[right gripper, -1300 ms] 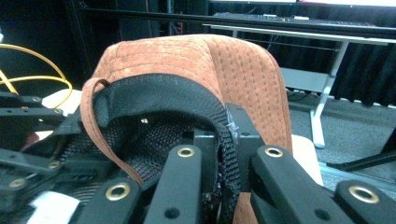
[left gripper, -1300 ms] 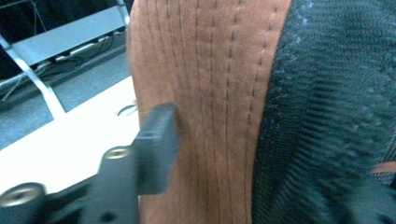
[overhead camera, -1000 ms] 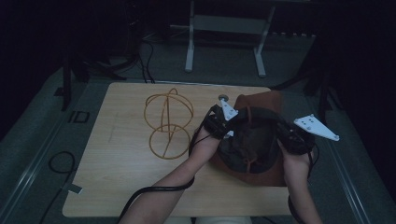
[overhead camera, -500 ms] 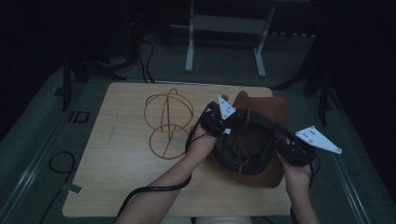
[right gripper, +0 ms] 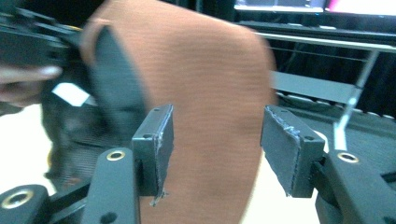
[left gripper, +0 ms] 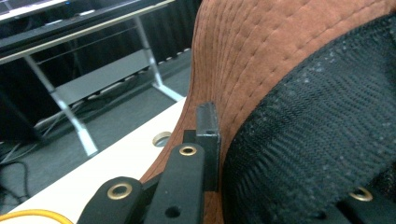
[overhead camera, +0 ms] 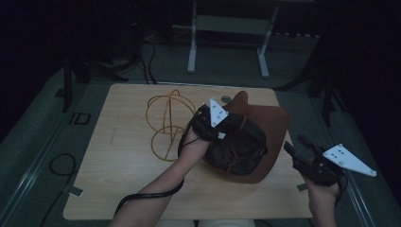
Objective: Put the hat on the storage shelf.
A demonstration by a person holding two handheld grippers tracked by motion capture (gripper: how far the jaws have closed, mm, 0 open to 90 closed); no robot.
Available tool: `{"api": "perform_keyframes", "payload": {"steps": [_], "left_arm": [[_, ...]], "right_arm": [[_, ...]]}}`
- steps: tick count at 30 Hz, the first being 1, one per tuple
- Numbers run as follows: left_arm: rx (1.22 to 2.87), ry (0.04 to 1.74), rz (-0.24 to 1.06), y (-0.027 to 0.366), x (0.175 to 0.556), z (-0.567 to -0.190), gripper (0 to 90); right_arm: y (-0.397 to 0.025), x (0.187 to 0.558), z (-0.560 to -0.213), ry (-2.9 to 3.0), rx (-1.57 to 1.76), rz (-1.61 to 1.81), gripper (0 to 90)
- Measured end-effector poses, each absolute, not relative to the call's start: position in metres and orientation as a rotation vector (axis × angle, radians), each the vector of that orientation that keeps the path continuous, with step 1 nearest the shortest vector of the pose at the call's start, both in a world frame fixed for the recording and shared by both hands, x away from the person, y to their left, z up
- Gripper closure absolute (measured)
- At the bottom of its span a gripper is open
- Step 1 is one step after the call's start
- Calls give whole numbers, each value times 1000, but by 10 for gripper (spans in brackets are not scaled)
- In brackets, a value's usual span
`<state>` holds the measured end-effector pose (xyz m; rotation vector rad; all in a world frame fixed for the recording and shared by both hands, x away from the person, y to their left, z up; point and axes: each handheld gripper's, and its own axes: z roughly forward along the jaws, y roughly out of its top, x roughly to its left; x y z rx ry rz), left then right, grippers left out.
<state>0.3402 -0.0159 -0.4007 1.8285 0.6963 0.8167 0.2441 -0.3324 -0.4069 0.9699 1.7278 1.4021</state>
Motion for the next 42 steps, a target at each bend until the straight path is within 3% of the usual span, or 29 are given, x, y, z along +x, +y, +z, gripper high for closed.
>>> {"api": "perform_keyframes", "payload": {"steps": [12, 27, 32, 42], "left_arm": [[1779, 560, 686, 5, 333, -408, 874], [1602, 289, 580, 22, 324, -408, 873], [1557, 207, 577, 28, 317, -404, 873], [1480, 28, 444, 25, 314, -403, 872]], "right_arm": [[-367, 260, -418, 1732, 1050, 1294, 455], [-338, 253, -422, 1794, 926, 1436, 465], [-346, 251, -418, 1738, 944, 1477, 463], [-324, 244, -416, 1839, 831, 1515, 434]]}}
